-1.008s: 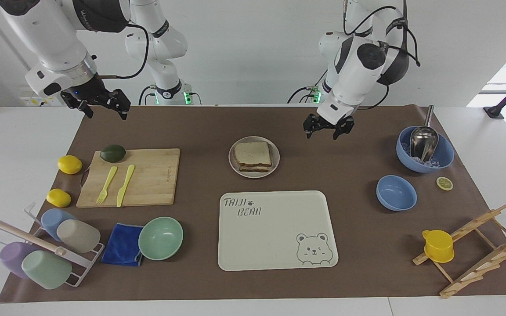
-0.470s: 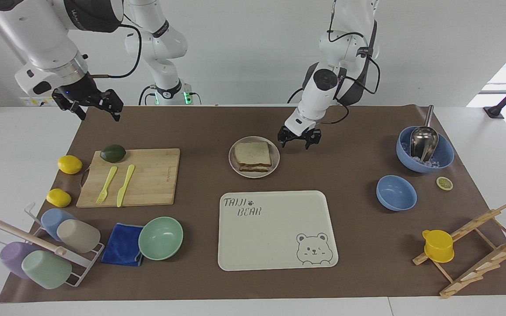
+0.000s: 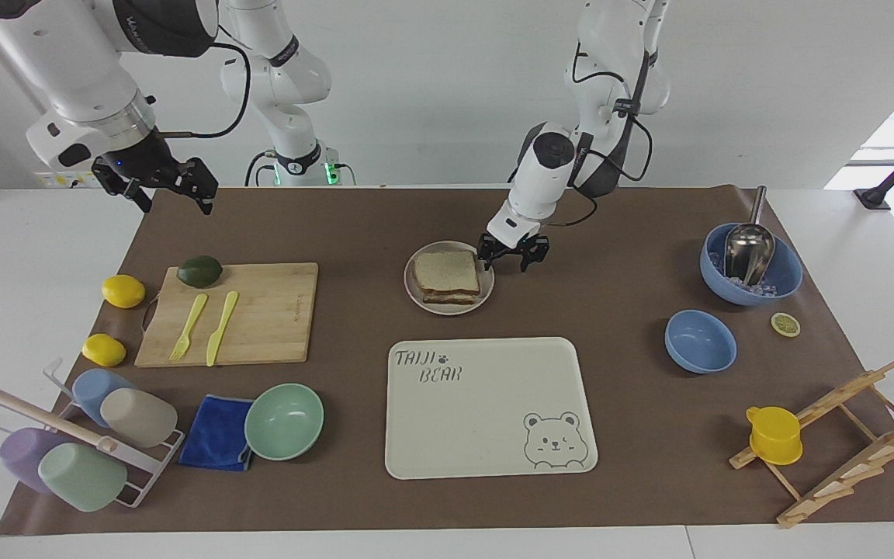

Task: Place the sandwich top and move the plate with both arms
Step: 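Reach the left gripper toward the rim of the white plate, then grasp the white plate rim with the left gripper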

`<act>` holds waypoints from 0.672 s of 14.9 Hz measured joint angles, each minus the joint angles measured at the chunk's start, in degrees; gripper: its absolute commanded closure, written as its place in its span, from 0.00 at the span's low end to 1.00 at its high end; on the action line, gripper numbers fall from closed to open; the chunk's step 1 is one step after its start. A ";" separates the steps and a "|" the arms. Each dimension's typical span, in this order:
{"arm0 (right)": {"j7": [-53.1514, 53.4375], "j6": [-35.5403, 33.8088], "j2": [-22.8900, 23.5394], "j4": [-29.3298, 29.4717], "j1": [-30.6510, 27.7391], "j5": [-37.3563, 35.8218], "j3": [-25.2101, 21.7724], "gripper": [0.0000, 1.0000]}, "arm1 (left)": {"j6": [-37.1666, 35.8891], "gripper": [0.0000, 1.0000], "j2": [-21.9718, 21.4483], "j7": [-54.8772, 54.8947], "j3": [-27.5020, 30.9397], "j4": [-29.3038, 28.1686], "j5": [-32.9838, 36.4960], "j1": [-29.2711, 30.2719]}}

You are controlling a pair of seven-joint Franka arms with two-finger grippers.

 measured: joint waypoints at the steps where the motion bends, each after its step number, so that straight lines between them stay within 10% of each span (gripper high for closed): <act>1: 0.00 0.00 0.00 0.00 -0.02 0.00 -0.02 0.00 | 0.29 0.27 0.28 -0.08 0.00 0.00 0.00 -0.11; 10: 0.00 0.00 0.00 0.00 -0.02 0.00 -0.02 0.00 | 2.57 0.50 1.04 -0.14 0.02 0.01 -1.01 -1.50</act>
